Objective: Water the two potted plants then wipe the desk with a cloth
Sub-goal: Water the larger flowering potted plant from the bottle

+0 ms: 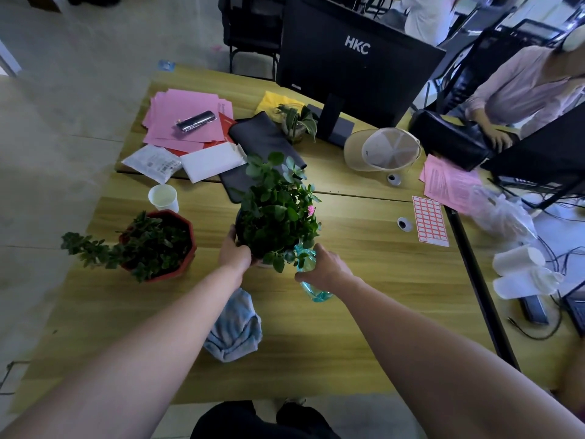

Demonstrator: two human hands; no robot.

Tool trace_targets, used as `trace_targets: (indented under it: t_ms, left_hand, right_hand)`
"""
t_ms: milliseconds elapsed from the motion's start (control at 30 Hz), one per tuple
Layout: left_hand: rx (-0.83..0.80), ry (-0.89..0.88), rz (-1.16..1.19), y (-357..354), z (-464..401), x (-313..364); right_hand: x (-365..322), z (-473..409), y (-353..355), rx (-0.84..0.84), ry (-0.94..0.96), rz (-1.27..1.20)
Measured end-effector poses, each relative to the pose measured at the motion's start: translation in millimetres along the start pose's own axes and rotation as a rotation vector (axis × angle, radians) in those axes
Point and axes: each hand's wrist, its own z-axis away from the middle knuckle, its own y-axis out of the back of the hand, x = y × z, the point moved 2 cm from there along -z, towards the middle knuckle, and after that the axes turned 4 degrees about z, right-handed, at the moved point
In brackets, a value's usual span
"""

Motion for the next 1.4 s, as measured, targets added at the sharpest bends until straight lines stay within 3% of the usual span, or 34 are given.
trace_targets:
  t_ms: [1400]
  left_hand:
    - [0.068, -0.013, -0.254, -6, 36, 27]
  right_hand:
    - [-14, -3, 14, -0.051, -0.014, 0.084]
